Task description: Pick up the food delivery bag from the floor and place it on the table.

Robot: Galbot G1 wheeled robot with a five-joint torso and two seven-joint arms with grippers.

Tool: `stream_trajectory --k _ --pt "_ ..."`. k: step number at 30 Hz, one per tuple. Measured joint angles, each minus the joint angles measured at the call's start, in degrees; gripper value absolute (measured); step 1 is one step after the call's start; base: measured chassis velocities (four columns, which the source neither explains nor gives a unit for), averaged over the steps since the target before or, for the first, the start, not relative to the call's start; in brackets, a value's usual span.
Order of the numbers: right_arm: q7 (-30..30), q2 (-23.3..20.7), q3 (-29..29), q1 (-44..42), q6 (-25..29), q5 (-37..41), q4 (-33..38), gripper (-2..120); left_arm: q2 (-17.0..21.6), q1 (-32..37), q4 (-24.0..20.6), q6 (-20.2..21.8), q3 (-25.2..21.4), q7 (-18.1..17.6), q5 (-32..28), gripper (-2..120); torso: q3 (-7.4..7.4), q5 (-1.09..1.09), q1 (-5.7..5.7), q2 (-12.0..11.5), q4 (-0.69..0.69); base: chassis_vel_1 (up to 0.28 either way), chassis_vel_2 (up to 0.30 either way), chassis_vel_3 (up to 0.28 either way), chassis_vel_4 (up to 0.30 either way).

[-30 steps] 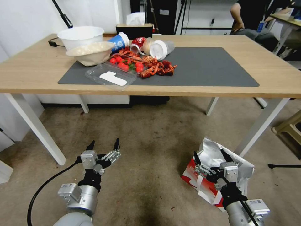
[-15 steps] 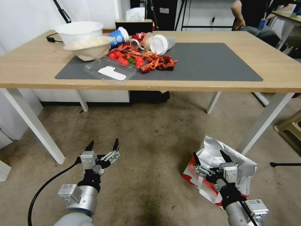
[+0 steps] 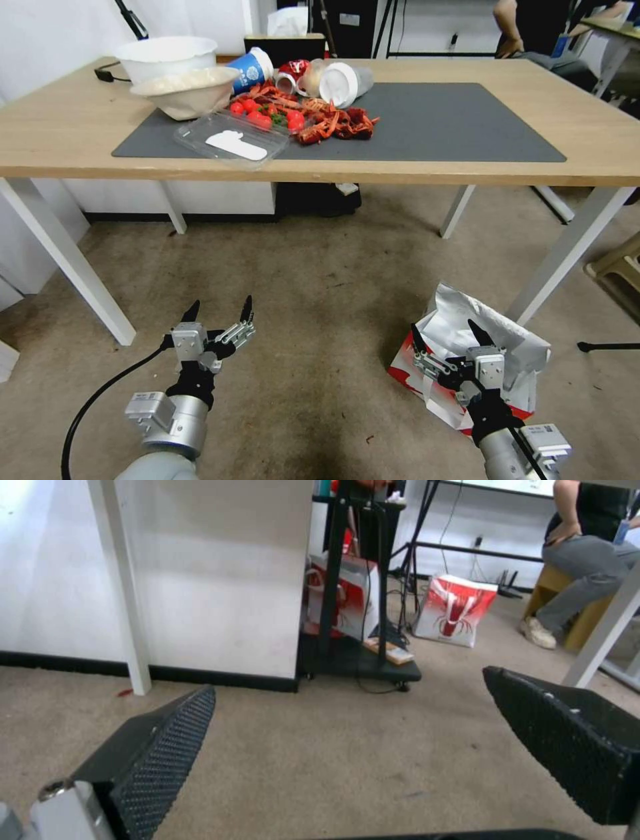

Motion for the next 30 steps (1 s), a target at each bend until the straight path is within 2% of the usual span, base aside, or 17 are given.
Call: stream_trajectory --k 30 --pt "-0.43 -0.31 -0.21 -1.4 1.27 -0.31 -0.05 100 0.23 0.91 -0.74 -0.61 0.01 -0.03 0.51 100 -5.62 0.0 -1.04 -6.65 0.0 0.0 0.0 0.0 0.0"
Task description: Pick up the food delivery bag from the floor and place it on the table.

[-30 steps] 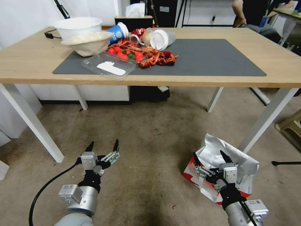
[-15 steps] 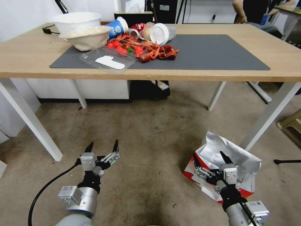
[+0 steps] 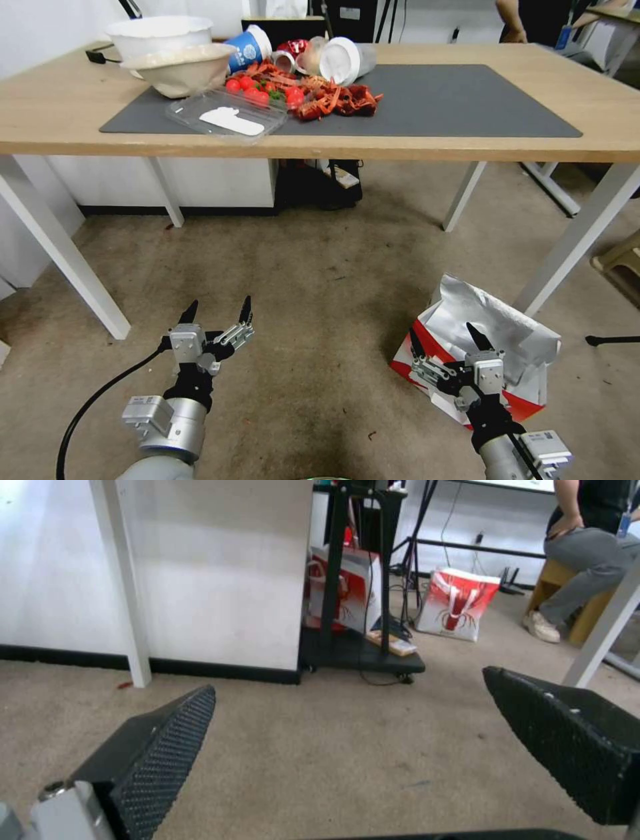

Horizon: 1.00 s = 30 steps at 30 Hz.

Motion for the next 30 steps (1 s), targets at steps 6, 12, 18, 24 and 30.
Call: stream_trajectory --k 6,12,18,24,30 --pt "-0.01 -0.07 0.03 0.03 0.03 0.1 -0.19 100 0.02 0.08 0.37 -0.54 -0.04 0.01 0.0 100 -1.44 0.0 -0.18 -1.61 0.0 0.0 0.0 0.0 0.0" --pt "-0.01 0.06 -0.02 0.02 0.3 0.09 -0.58 100 -0.03 0.11 0.51 -0.77 -0.05 0.02 0.02 100 -2.58 0.0 -0.21 -2.84 0.0 0.0 0.0 0.0 0.0" --pt "-0.01 0.19 -0.05 0.02 0.44 0.03 -0.66 100 -0.01 0.04 0.72 -0.79 -0.14 0.02 0.03 100 -2.57 0.0 -0.37 -3.53 0.0 0.0 0.0 0.0 0.0" --pt "0.01 0.2 0.02 0.02 0.48 0.02 -0.66 100 -0.06 -0.07 1.13 -1.45 -0.16 0.02 0.04 100 -2.57 0.0 -0.41 -3.55 0.0 0.0 0.0 0.0 0.0" --pt "0.07 -0.19 0.21 0.27 0.48 0.12 -0.79 100 0.16 -0.18 2.36 -4.25 -0.74 0.78 0.71 100 -2.57 0.0 -0.41 -3.39 0.0 0.0 0.0 0.0 0.0"
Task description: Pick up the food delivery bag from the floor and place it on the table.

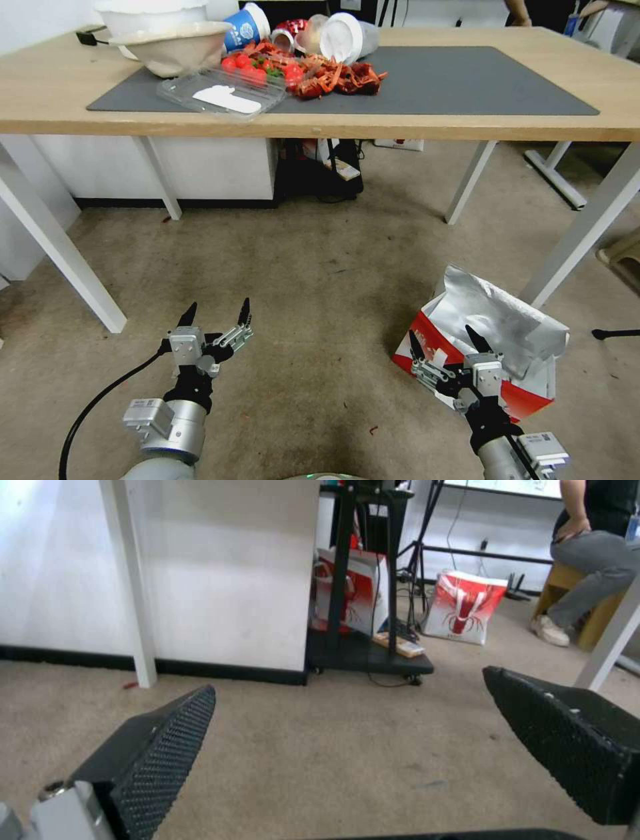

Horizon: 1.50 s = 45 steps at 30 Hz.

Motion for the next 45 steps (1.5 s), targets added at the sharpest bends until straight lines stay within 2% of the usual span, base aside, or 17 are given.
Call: stream_trajectory --k 6,10,11,13,14,16,17,20,24,27,30,31,33,35,36,38,45 --pt "0.02 -3.43 1.6 1.87 -1.86 4.32 0.0 100 0.62 0.21 0.14 0.86 -0.24 0.16 2.29 100 0.0 0.0 0.02 0.13 0.0 0.0 0.0 0.0 0.0" --pt "-2.76 -8.92 5.44 5.64 -2.93 9.66 -1.77 100 1.06 0.13 0.12 1.22 -0.25 0.24 2.6 100 0.0 0.02 0.04 0.2 0.01 0.0 0.0 0.0 0.0" --pt "-2.76 -8.92 5.44 5.64 -2.93 9.66 -1.77 100 1.06 0.13 0.12 1.22 -0.25 0.24 2.6 100 0.0 0.02 0.04 0.2 0.01 0.0 0.0 0.0 0.0" --pt "-6.16 -13.74 7.86 9.21 -2.19 14.11 -5.52 100 1.24 -0.03 0.0 1.42 -0.18 0.3 2.51 100 0.0 0.02 0.06 0.24 0.0 0.0 0.0 0.0 0.0" --pt "-6.16 -13.74 7.86 9.21 -2.19 14.11 -5.52 100 1.24 -0.03 0.0 1.42 -0.18 0.3 2.51 100 0.0 0.02 0.06 0.24 0.0 0.0 0.0 0.0 0.0" --pt "-7.86 -18.1 8.56 12.58 -1.15 17.2 -9.51 100 1.24 -0.01 -0.36 1.73 -0.26 0.3 2.44 100 0.0 0.02 0.06 0.28 0.0 0.0 0.0 0.0 0.0" --pt "-7.86 -18.1 8.56 12.58 -1.15 17.2 -9.51 100 1.24 -0.01 -0.36 1.73 -0.26 0.3 2.44 100 0.0 0.02 0.06 0.28 0.0 0.0 0.0 0.0 0.0" --pt "-10.75 -23.81 8.62 18.28 2.35 21.97 -15.3 100 1.05 0.21 -0.4 1.51 -0.11 0.25 2.27 100 0.0 0.02 0.07 0.32 0.01 0.0 0.0 0.0 0.0" --pt "-11.62 -27.27 8.22 22.41 3.16 23.8 -18.8 100 0.62 0.39 -0.49 1.44 0.12 0.1 2.12 100 0.0 0.01 0.07 0.34 0.01 0.0 0.0 0.0 0.0" --pt "-12.98 -32.45 7.34 27.25 4.81 25.85 -24.29 100 0.0 0.77 -0.56 1.38 0.16 0.07 2.1 100 0.0 0.02 0.08 0.37 0.01 0.0 0.0 0.0 0.0" --pt "-14.15 -35.85 6.72 29.76 5.87 26.97 -27.88 100 -0.25 0.97 -0.56 1.23 0.05 0.07 2.18 100 0.0 0.01 0.08 0.38 0.01 0.0 0.0 0.0 0.0" --pt "-15.45 -38.78 5.97 31.76 6.78 28.26 -31.35 100 -0.48 1.02 -0.54 1.14 -0.09 0.04 2.22 100 0.0 0.01 0.08 0.4 0.01 0.0 0.0 0.0 0.0" --pt "-16.17 -40.0 5.55 32.54 7.39 28.84 -32.9 100 -0.58 1.04 -0.5 1.11 -0.11 -0.02 2.22 100 0.0 0.02 0.08 0.4 0.0 0.0 0.0 0.0 0.0" --pt "-19.37 -44.02 4.03 35.27 9.41 29.88 -38.41 100 -0.92 1.12 -0.32 1.02 -0.13 -0.24 2.22 100 0.0 0.01 0.08 0.41 0.0 0.0 0.0 0.0 0.0" --pt "-19.37 -44.02 4.03 35.27 9.41 29.88 -38.41 100 -0.92 1.12 -0.32 1.02 -0.13 -0.24 2.22 100 0.0 0.01 0.08 0.41 0.0 0.0 0.0 0.0 0.0" --pt "-22.33 -47.29 2.05 38.08 10.74 29.97 -43.32 100 -1.26 1.16 -0.05 0.91 -0.15 -0.3 2.27 100 0.0 0.01 0.09 0.42 0.0 0.0 0.0 0.0 0.0" --pt "-26.44 -50.23 -2.21 43.9 12.84 27.84 -50.49 100 -1.89 1.09 0.58 0.62 -0.19 -0.33 2.57 100 0.0 0.01 0.09 0.45 -0.01 0.0 0.0 0.0 0.0"
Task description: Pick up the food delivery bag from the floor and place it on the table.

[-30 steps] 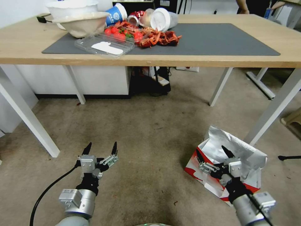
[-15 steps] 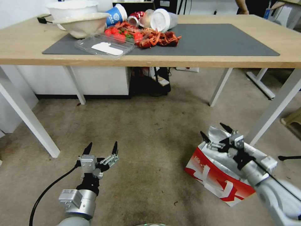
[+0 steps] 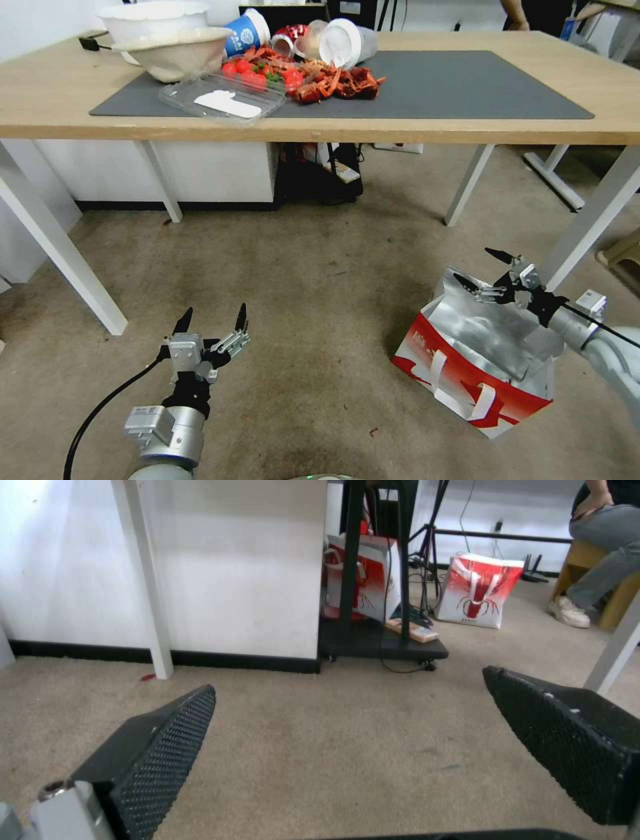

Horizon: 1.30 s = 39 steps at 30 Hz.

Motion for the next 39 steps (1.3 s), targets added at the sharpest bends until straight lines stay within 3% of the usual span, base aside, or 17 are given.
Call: stream_trajectory --k 18,26,32,39 --pt "-2.2 0.11 -7.53 9.07 2.72 -4.02 -10.07 100 -0.42 -0.19 0.42 -0.31 -0.73 -0.25 -0.09 100 0.0 0.0 0.01 0.02 0.0 0.0 0.0 0.0 0.0" --pt "-6.01 1.58 -13.48 14.68 4.57 -7.29 -17.42 100 -0.97 0.55 0.62 -1.42 -0.99 -0.84 0.04 100 0.0 -0.01 0.01 0.03 0.0 0.0 0.0 0.0 0.0" --pt "-8.9 3.24 -19.38 23.75 5.51 -11.8 -25.19 100 -1.49 1.01 0.44 -1.66 -1.0 -0.88 0.83 100 0.0 -0.02 0.01 0.04 0.01 0.0 0.0 0.0 0.0" --pt "-13.48 6.43 -20.97 28.65 6.28 -16.66 -31.82 77 -1.8 1.52 0.61 -2.27 -1.28 -1.02 1.42 100 0.0 -0.02 0.01 0.05 0.01 0.0 0.0 0.0 0.0"
